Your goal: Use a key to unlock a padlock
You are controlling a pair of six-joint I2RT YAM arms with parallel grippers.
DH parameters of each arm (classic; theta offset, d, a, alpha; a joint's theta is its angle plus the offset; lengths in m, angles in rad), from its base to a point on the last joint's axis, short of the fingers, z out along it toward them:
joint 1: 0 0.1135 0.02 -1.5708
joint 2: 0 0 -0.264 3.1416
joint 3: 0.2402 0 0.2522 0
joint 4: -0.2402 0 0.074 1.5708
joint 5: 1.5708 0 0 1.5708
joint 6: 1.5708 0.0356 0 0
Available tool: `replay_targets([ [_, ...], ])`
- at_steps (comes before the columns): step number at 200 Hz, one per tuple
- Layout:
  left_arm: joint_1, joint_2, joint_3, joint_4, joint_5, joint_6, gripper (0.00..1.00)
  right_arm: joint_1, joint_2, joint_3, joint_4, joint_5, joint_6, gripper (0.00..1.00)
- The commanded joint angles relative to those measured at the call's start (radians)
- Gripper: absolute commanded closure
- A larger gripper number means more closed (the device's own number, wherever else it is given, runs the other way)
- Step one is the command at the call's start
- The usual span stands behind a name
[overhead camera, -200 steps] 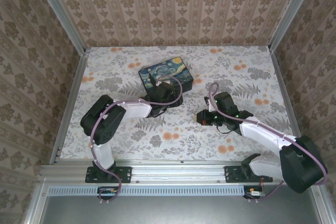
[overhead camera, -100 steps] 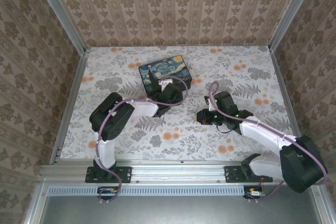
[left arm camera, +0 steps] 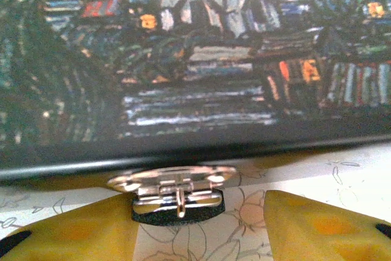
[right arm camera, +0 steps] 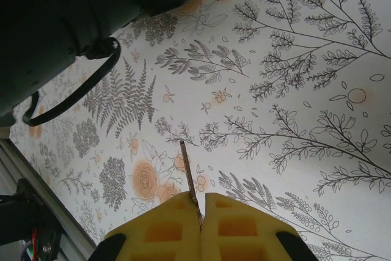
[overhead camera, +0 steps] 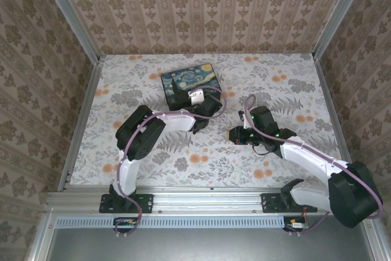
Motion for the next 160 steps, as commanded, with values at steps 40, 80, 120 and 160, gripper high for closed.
replay_targets([
  [40,-0.014,0.067,0.095,-0.103,-0.122,-0.035,0.54,-0.012,-0.04,-0.031,-0.015,-0.012,-0.021,1.0],
  [80,-0.014,0.066,0.094,-0.119,-0.144,-0.044,0.65,-0.014,-0.041,-0.038,-0.013,-0.018,-0.022,1.0],
  [120,-0.013,0.033,0.091,-0.161,-0.133,-0.03,0.7,-0.015,-0.042,-0.041,-0.013,-0.018,-0.021,1.0],
  [160,0.003,-0.033,0.05,-0.174,-0.089,0.008,0.74,-0.015,-0.047,-0.045,-0.01,-0.017,-0.015,1.0],
])
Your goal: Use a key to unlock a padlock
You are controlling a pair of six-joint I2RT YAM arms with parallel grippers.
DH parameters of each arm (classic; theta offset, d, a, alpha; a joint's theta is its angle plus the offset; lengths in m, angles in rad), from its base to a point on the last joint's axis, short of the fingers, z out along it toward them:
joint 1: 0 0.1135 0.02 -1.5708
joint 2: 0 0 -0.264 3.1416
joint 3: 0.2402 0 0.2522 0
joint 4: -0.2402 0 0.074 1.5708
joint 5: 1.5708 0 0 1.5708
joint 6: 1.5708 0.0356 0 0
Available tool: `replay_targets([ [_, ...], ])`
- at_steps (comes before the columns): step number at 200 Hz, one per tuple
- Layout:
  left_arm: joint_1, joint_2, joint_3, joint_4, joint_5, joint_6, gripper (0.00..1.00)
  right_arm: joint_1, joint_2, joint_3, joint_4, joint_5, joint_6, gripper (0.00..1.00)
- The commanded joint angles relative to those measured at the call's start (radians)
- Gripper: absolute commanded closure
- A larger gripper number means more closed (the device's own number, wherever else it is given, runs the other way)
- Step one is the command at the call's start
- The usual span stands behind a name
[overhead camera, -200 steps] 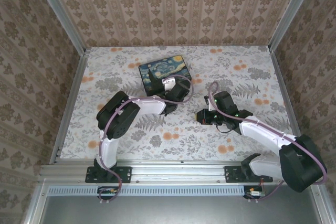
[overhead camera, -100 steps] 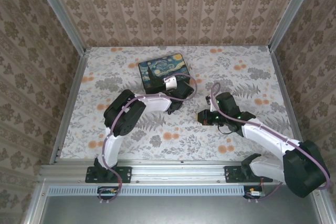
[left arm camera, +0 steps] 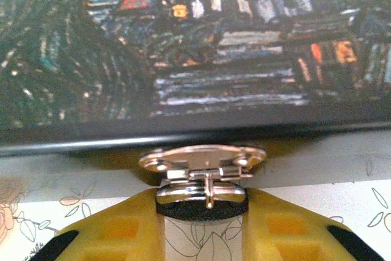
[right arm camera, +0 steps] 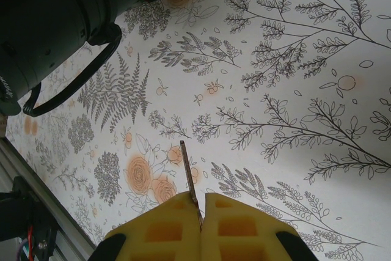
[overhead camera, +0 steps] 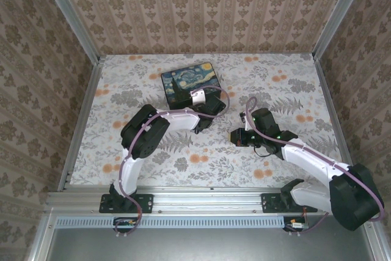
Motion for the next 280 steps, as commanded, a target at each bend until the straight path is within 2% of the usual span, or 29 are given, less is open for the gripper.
replay_targets([
  [1,0.014,-0.08,-0.022,-0.063,0.014,0.026,0.74,-0.004,-0.026,-0.015,-0.007,-0.016,-0.012,1.0],
  [34,0.027,-0.138,-0.024,-0.143,0.06,0.027,0.76,-0.004,-0.014,-0.011,0.004,-0.02,-0.009,1.0],
  [78,0.031,-0.197,0.008,-0.324,0.197,0.009,0.77,-0.005,-0.016,0.007,-0.011,-0.021,-0.017,1.0],
  [119,0.032,-0.274,0.024,-0.446,0.256,0.034,0.77,-0.006,-0.033,0.018,-0.03,-0.017,-0.024,1.0],
  [185,0.036,-0.317,0.175,-0.705,0.399,0.07,0.77,-0.005,-0.056,0.037,-0.061,-0.01,-0.036,1.0],
  [247,0.073,-0.315,0.327,-0.936,0.649,0.13,0.79,-0.007,-0.067,0.086,-0.122,-0.032,-0.065,1.0],
  [280,0.074,-0.305,0.407,-1.036,0.674,0.136,0.79,-0.009,-0.081,0.098,-0.141,-0.041,-0.071,1.0],
])
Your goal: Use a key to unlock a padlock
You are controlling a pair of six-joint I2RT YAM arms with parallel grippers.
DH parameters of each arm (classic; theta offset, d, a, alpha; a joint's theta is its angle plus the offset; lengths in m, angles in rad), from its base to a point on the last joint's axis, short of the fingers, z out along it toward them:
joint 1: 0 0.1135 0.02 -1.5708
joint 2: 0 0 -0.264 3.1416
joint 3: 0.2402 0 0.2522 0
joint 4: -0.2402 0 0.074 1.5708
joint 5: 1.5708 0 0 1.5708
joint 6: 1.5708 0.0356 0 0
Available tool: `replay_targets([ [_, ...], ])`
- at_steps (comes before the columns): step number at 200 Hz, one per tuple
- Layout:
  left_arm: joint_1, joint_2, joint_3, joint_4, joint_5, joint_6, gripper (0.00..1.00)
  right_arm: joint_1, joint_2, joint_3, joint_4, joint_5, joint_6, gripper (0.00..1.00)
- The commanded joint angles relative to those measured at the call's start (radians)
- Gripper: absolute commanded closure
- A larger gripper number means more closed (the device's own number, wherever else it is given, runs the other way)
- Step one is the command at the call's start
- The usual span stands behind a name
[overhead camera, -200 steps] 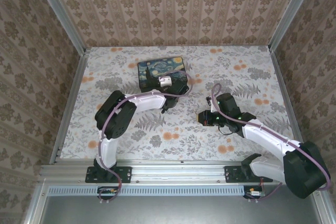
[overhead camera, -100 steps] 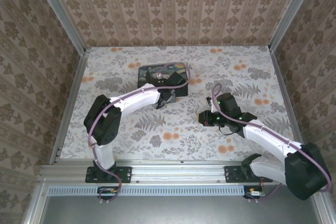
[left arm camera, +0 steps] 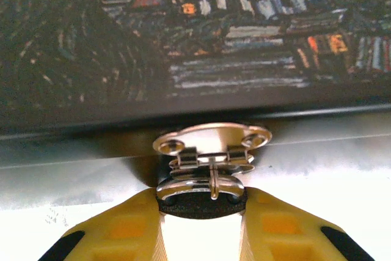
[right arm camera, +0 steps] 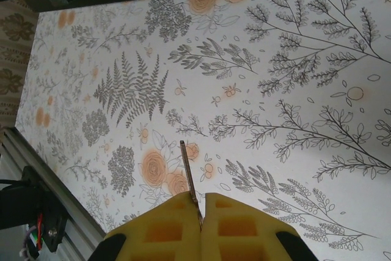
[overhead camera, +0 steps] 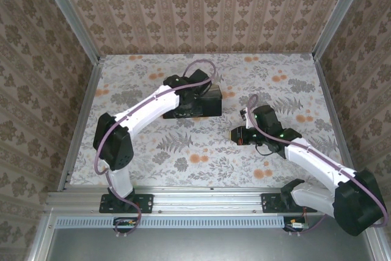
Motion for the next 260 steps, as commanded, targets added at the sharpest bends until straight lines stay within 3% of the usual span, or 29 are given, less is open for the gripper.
replay_targets([
  [1,0.001,-0.021,0.082,-0.13,0.055,0.031,0.79,-0.007,-0.03,0.032,-0.04,-0.024,-0.022,1.0],
  [50,0.006,0.013,0.196,-0.249,0.156,0.029,0.79,-0.007,-0.052,0.02,-0.042,-0.046,-0.009,1.0],
  [116,0.012,0.018,0.208,-0.26,0.281,-0.074,0.8,-0.005,-0.085,-0.013,-0.01,-0.071,0.029,1.0],
  [224,0.012,0.114,0.433,-0.375,0.314,-0.116,0.81,-0.005,-0.15,-0.018,-0.045,-0.07,0.037,1.0],
  [260,0.025,0.128,0.462,-0.372,0.325,-0.124,0.76,-0.004,-0.149,-0.018,-0.038,-0.078,0.039,1.0],
])
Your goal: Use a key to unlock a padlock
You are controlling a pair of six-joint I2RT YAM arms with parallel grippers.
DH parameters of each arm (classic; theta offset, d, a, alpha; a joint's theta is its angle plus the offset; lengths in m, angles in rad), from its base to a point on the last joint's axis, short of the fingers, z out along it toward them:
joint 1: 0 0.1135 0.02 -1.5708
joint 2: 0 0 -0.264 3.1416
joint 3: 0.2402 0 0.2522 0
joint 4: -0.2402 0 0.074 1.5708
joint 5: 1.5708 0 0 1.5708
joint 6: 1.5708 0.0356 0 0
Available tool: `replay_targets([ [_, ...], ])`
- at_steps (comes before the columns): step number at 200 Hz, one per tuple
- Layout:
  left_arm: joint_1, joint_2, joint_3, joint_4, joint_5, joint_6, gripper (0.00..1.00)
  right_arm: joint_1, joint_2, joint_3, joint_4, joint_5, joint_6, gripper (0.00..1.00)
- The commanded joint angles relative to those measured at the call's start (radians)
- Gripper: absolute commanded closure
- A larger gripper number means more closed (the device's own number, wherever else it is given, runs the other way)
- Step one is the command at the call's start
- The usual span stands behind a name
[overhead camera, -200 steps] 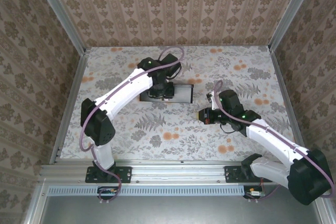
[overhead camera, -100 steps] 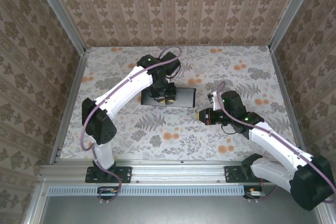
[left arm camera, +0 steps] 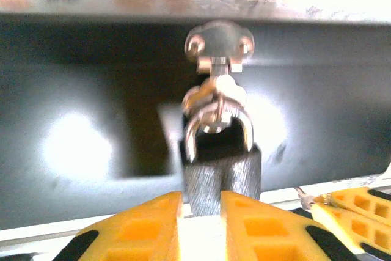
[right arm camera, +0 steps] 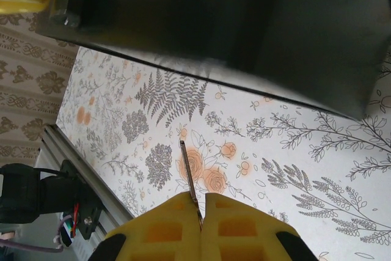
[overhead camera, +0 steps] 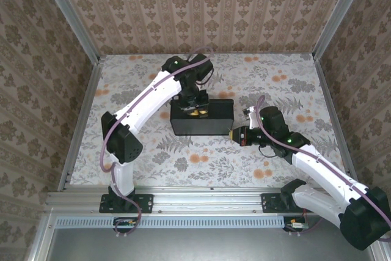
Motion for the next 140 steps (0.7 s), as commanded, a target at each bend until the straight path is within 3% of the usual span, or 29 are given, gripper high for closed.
replay_targets([
  [1,0.013,0.007,0.051,-0.031,0.024,-0.02,0.76,-0.004,-0.017,-0.007,-0.015,-0.023,0.012,1.0],
  [37,0.017,0.031,0.088,-0.043,0.027,0.02,0.52,-0.004,-0.043,-0.009,-0.04,-0.021,0.006,1.0],
  [65,0.015,0.0,0.12,-0.006,-0.025,0.159,0.47,-0.002,-0.076,-0.022,-0.06,-0.013,0.011,1.0],
  [91,0.011,-0.013,0.135,0.047,-0.135,0.42,0.43,0.0,-0.081,-0.026,-0.06,-0.02,0.02,1.0],
  [106,-0.007,-0.058,0.041,0.173,-0.208,0.614,0.41,0.004,-0.076,-0.019,-0.069,-0.021,0.019,1.0],
  [121,-0.02,-0.137,-0.111,0.349,-0.139,0.83,0.37,0.007,-0.078,-0.009,-0.089,-0.016,0.011,1.0],
  [140,-0.01,-0.21,-0.215,0.43,-0.072,1.113,0.33,0.009,-0.088,0.007,-0.131,0.0,0.003,1.0],
])
